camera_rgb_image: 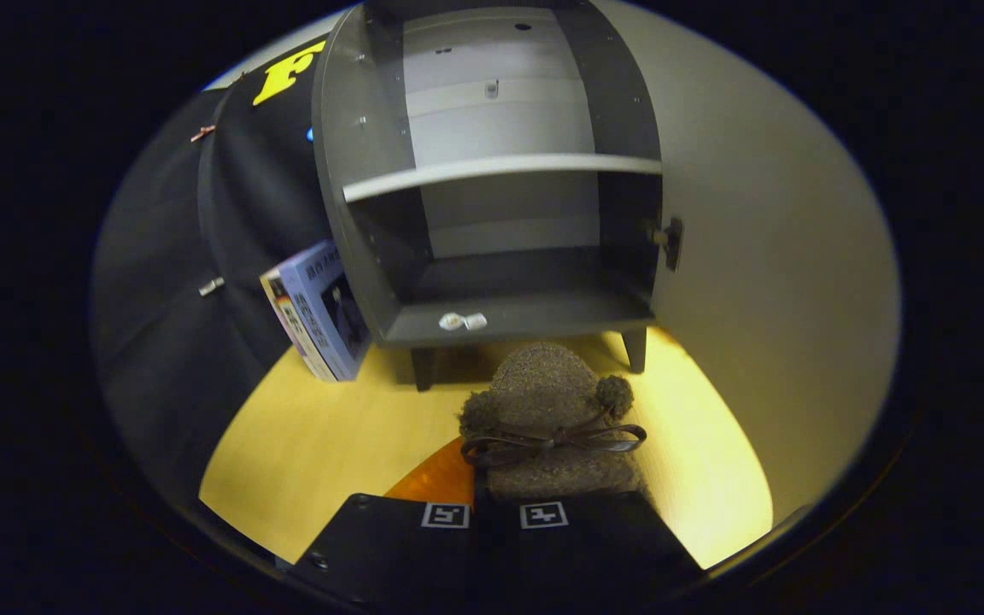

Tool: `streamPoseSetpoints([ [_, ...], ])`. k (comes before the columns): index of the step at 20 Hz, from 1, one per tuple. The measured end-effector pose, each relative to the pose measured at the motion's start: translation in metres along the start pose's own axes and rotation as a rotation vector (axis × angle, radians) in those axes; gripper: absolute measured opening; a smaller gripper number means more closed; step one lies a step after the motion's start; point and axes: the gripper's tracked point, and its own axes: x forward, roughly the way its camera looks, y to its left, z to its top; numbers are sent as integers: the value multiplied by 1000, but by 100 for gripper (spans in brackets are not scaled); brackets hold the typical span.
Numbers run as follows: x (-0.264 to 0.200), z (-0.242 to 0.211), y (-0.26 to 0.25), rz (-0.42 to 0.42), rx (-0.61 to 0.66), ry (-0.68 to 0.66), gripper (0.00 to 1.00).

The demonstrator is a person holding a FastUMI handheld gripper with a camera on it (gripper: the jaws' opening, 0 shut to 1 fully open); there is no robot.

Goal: Open the shoe cabinet door, grab the shoes and put them into the shoe cabinet, then close the shoe cabinet door.

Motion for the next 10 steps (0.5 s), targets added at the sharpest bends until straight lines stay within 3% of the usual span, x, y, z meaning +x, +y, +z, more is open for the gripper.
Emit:
streamPoseSetpoints([
  [6, -27, 108, 23, 29, -48, -57, 7],
  [10, -20, 178, 37, 54, -60, -130, 7],
])
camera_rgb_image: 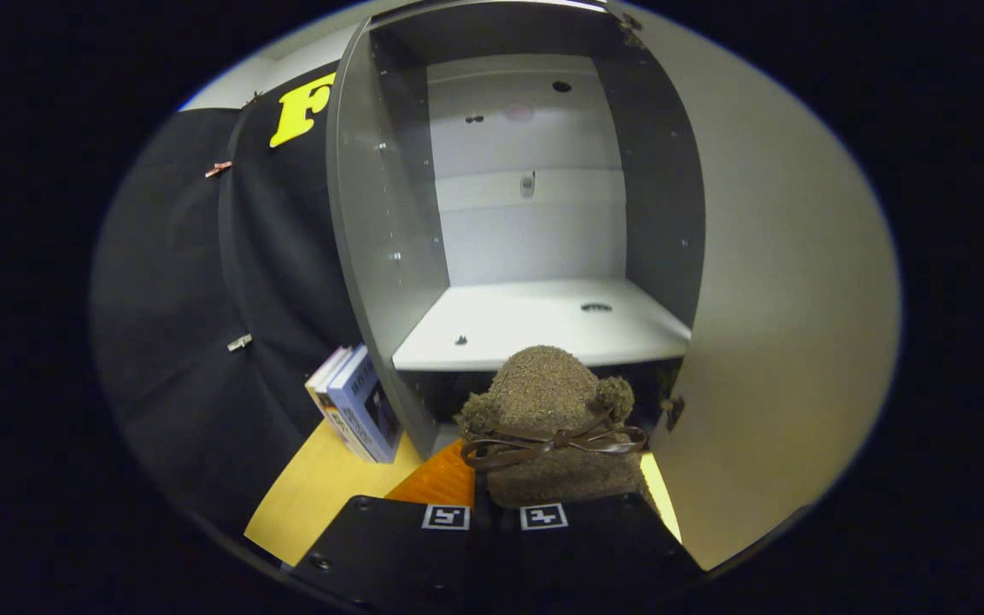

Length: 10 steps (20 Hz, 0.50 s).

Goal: Open the shoe cabinet door, grab the shoes and put them into the shoe cabinet, then close the shoe cabinet door.

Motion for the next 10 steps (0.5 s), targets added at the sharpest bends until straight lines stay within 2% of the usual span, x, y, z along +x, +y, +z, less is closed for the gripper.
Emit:
streamPoseSetpoints([
  [4, 39, 67, 7, 9, 10, -76, 7],
  [10, 113, 114, -15, -55, -10, -74, 7],
])
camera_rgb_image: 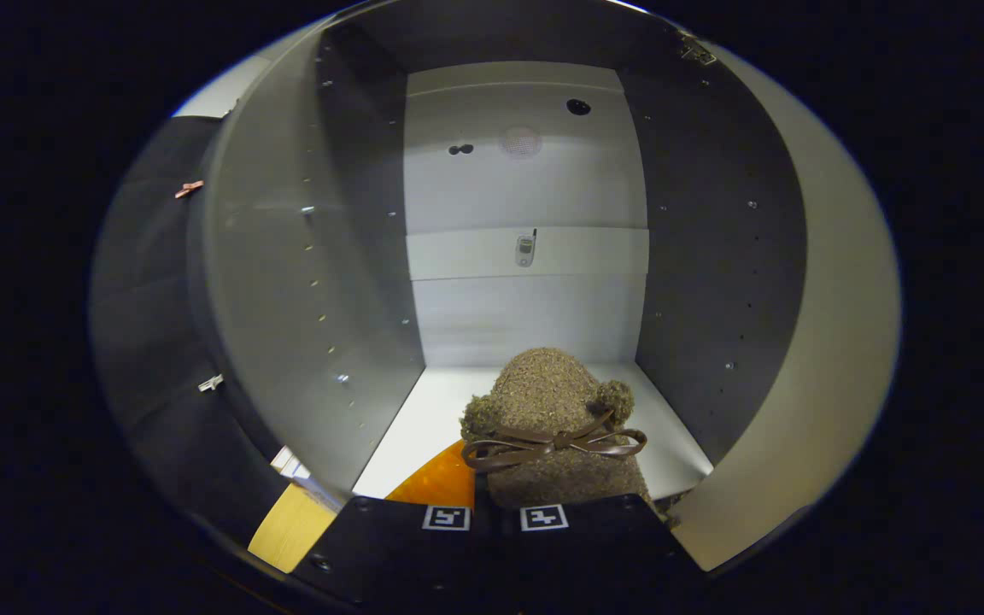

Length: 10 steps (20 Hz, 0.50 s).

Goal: Open the shoe cabinet door, grab the shoes and put them into the shoe cabinet, then close the shoe cabinet door.

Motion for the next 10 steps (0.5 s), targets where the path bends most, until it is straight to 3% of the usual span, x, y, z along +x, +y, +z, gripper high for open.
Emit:
streamPoseSetpoints([
  [10, 109, -5, -40, -66, 8, 111, 7],
])
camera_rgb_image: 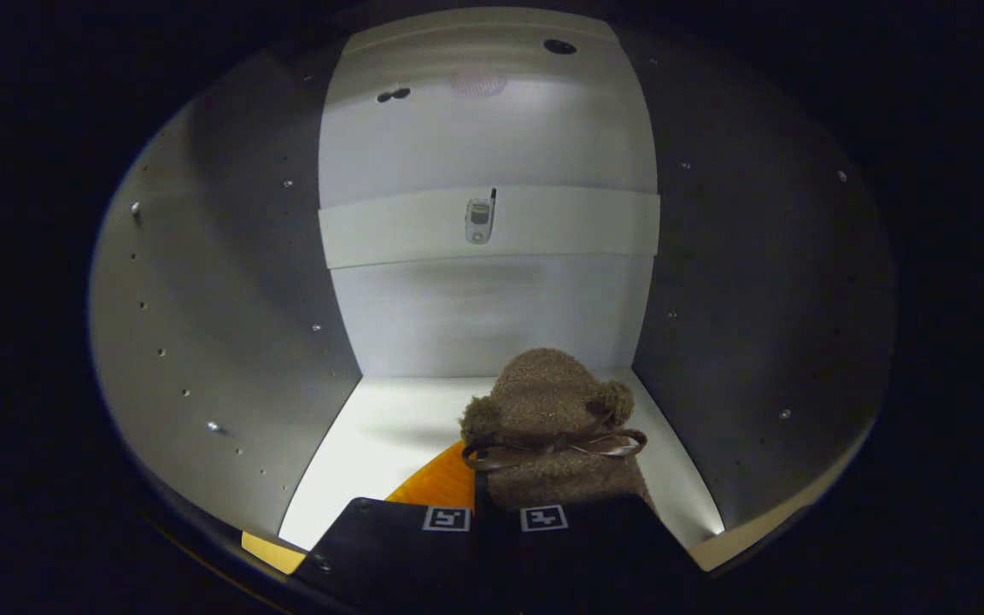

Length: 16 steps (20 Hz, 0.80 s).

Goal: Open the shoe cabinet door, grab the shoes and put them into the shoe cabinet, then close the shoe cabinet door.

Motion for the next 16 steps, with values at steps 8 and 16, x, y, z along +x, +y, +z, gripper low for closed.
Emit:
streamPoseSetpoints([
  [8, 46, -24, -3, -8, 28, 118, 11],
  [16, 40, -30, -2, -21, 20, 154, 16],
])
